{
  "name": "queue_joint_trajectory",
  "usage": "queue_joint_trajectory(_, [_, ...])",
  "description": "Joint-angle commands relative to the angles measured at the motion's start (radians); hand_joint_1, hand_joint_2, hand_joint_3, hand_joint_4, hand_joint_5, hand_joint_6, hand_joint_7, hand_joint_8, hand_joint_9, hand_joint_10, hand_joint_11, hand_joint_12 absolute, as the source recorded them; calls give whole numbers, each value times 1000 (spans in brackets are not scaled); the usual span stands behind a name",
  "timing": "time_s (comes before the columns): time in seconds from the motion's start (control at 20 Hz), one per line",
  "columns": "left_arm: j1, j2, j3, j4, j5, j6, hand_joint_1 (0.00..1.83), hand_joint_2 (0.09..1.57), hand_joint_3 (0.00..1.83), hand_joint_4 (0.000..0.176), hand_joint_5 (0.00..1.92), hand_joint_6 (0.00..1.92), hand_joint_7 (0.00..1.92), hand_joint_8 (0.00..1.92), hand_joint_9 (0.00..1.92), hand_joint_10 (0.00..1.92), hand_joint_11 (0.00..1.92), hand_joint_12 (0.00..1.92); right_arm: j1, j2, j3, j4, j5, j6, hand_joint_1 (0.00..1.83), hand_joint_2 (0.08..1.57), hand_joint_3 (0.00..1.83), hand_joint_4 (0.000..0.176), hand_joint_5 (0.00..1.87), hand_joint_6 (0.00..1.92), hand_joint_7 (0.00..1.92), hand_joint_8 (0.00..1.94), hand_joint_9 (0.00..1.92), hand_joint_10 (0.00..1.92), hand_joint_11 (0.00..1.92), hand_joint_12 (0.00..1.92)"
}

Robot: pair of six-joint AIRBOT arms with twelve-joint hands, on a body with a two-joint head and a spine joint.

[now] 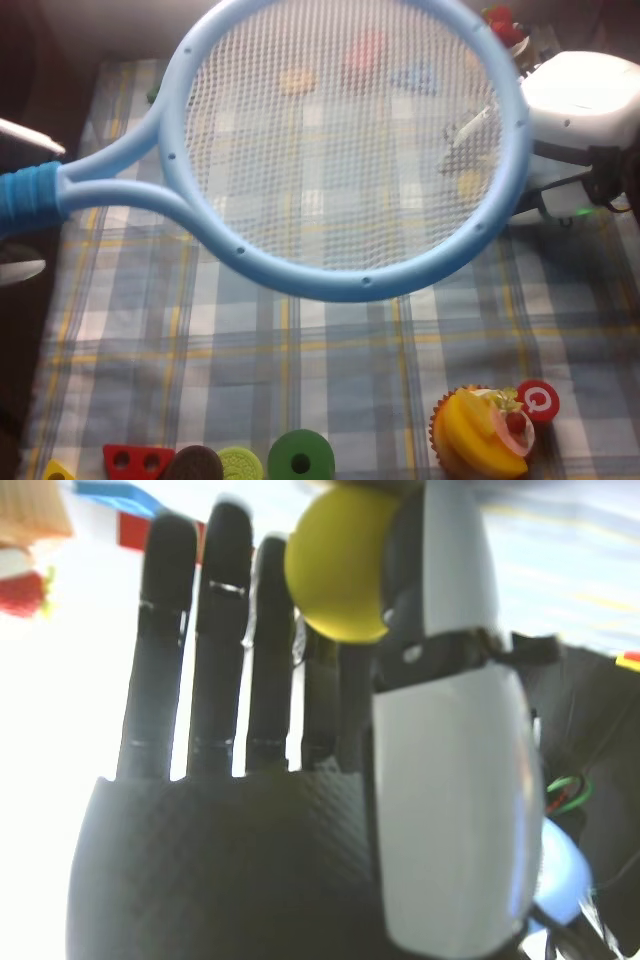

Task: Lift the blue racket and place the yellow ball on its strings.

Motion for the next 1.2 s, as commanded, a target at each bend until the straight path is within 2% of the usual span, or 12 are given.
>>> queue_joint_trajectory(0.0, [-14,-6,9,-3,-78,14,1698,1202,0,176,841,1921,1196,1921,1504,1921,1591,1921,10,-2,4,9,57,1,1275,1088,0,0,1144,508,992,1187,1001,1029,813,1364])
queue_joint_trajectory(0.25, [-61,-64,15,-83,45,286,1711,1197,0,176,787,1921,1108,1921,1384,1921,1513,1921,10,7,-11,26,80,1,1279,1075,0,0,1238,351,977,1200,1013,1006,900,1346])
queue_joint_trajectory(0.35, [-84,-93,36,-92,94,305,1573,1277,17,176,695,1921,1098,1921,1380,1921,1415,1921,9,36,-38,79,129,1,1364,1143,2,0,1050,623,796,1296,848,1376,751,1502])
queue_joint_trajectory(0.45, [-92,-110,53,-98,128,305,1580,1275,8,176,753,1921,1056,1921,1329,1921,1342,1921,-6,71,-58,124,184,1,1362,1156,1,0,1022,757,740,1295,824,1400,708,1448])
queue_joint_trajectory(0.5, [-94,-115,59,-100,143,305,1713,1231,0,176,770,1921,1034,1921,1331,1921,1398,1921,-9,87,-69,144,220,0,1369,1129,0,0,1059,766,807,1167,877,1293,740,1308])
queue_joint_trajectory(0.55, [-97,-121,64,-103,155,306,1759,1238,0,176,790,1921,1033,1921,1339,1921,1449,1921,-9,105,-86,163,264,-9,1370,1130,1,0,1069,662,805,1239,870,1314,750,1284])
queue_joint_trajectory(0.6, [-97,-124,67,-108,159,307,1753,1250,0,176,797,1921,1033,1921,1342,1921,1467,1921,-9,115,-95,170,287,-16,1283,1122,0,0,1135,557,837,1341,826,1165,691,1362])
queue_joint_trajectory(0.7, [-99,-131,74,-116,164,308,1757,1261,4,176,790,1921,1038,1921,1349,1921,1483,1921,-9,142,-122,175,358,-29,1359,1146,1,0,1002,856,817,1223,810,1331,624,1240])
queue_joint_trajectory(0.75, [-100,-131,75,-118,163,308,1762,1259,3,176,767,1921,1026,1921,1332,1921,1478,1921,-8,152,-134,175,383,-37,1267,1121,0,0,1105,693,860,1241,815,1036,646,1238])
queue_joint_trajectory(0.85, [-102,-133,74,-121,154,308,1815,1243,0,176,699,1921,1019,1921,1347,1921,1491,1921,-4,180,-165,174,438,-60,1263,1084,2,0,1191,473,954,1184,945,824,788,1150])
queue_joint_trajectory(0.95, [-110,-140,76,-122,147,308,1830,1242,0,176,756,1921,1104,1921,1426,1921,1522,1921,-3,189,-185,126,453,-60,1275,1063,0,0,1342,170,973,1158,1085,731,953,1177])
queue_joint_trajectory(1.15, [-123,-152,72,-117,121,308,1831,1237,0,176,798,1921,1126,1921,1427,1921,1576,1921,-3,169,-189,70,437,-49,1274,1054,3,0,1393,114,970,1113,1085,678,939,1161])
